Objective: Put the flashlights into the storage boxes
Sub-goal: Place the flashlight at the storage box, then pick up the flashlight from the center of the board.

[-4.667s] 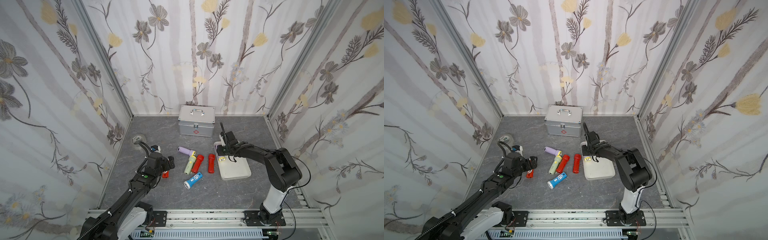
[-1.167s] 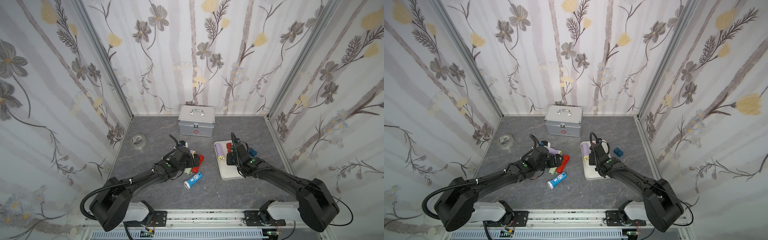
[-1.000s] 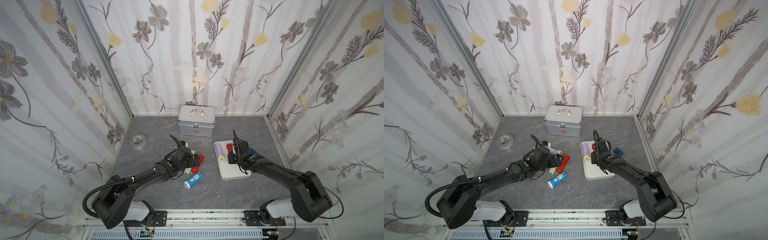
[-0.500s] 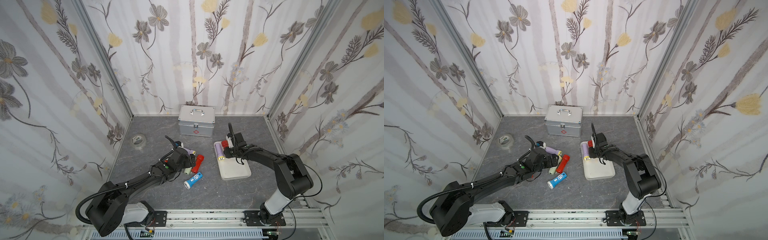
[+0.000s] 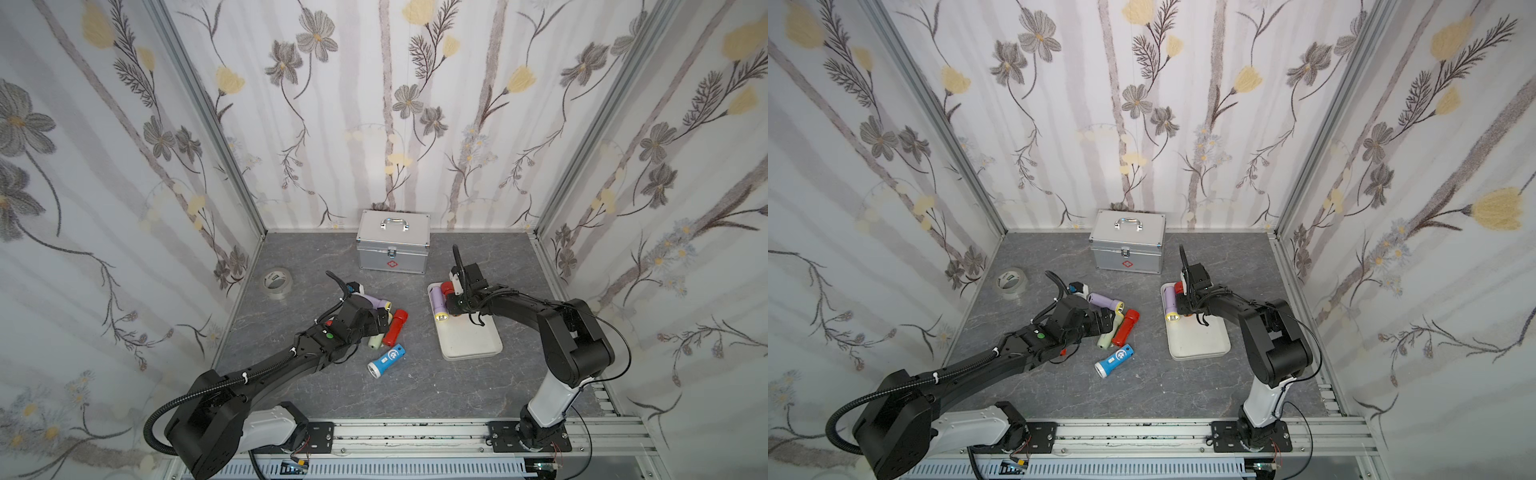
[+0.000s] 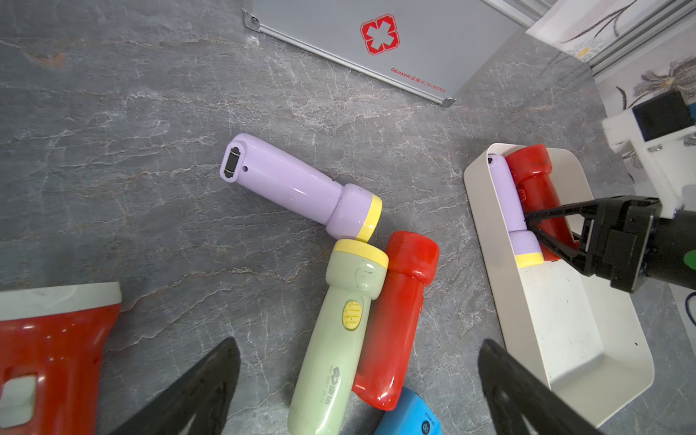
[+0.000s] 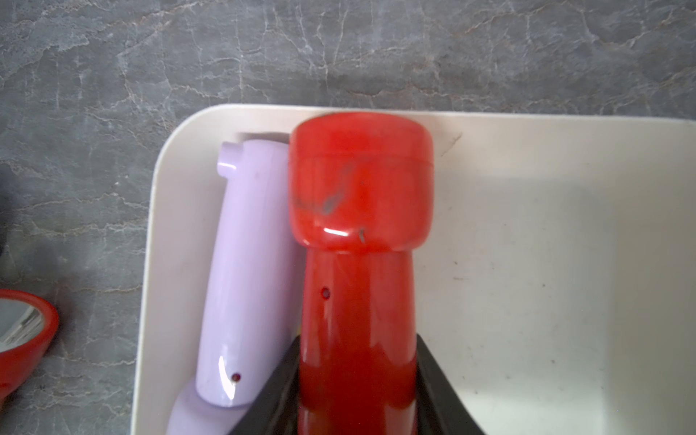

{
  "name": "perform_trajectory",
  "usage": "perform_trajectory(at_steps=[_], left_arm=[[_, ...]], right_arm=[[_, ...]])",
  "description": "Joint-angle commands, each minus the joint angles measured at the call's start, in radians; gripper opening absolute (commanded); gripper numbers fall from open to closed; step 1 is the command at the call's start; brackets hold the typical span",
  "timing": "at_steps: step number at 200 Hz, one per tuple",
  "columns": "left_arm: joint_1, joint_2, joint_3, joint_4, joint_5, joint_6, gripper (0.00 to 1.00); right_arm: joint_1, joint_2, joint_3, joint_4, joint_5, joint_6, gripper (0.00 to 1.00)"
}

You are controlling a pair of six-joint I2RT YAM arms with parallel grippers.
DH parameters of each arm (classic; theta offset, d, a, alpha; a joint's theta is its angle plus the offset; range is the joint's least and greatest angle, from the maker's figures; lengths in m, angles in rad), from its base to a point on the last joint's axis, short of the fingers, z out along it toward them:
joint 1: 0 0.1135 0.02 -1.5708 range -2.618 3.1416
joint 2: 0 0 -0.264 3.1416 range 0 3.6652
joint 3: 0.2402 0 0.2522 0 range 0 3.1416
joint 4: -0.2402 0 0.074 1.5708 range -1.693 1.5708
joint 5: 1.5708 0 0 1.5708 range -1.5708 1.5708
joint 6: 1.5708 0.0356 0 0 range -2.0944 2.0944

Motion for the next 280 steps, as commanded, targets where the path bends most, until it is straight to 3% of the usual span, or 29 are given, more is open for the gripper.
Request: perform_trajectory(at_steps=[1, 75, 108, 123, 138, 171, 203, 219, 250, 280], left_arm=[[0.001, -0.009, -0.002, 0.004, -0.024, 0.007, 1.00], [0.002, -0.022, -0.005, -0.008, -0.029, 0.007, 1.00], [0.015, -0.039, -0.006, -0.067, -0.070, 0.011, 1.00], [0.031, -0.053, -0.010, -0.106, -0.074, 0.027, 1.00], [0.052, -0.073, -0.022, -0.146, -0.075, 0.036, 1.00], [0.106, -0.101, -0.056, -0.223, -0.035, 0.017, 1.00], [0.146, -0.125, -0.097, -0.229, -0.008, 0.000, 1.00], [0.162, -0.134, -0.099, -0.236, 0.001, -0.006, 1.00], [0.172, -0.151, -0.103, -0.246, 0.008, -0.023, 1.00], [0.178, -0.159, -0.106, -0.246, 0.023, -0.027, 1.00]], right_arm=[[-0.002, -0.007, 0.009, 0.012, -0.007, -0.012, 0.48], [0.000, -0.079, 0.020, -0.036, 0.025, -0.012, 0.51], [0.027, -0.193, 0.046, -0.129, 0.118, 0.089, 0.55], [0.082, -0.268, 0.031, -0.159, 0.179, 0.239, 0.58], [0.172, -0.370, -0.030, -0.145, 0.219, 0.483, 0.60], [0.463, -0.545, -0.232, 0.080, 0.306, 1.021, 0.64], [0.628, -0.561, -0.363, 0.286, 0.351, 1.463, 0.65], [0.673, -0.499, -0.333, 0.327, 0.320, 1.545, 0.66], [0.702, -0.328, -0.245, 0.336, 0.111, 1.671, 0.66], [0.747, -0.206, -0.192, 0.312, 0.055, 1.758, 0.67]])
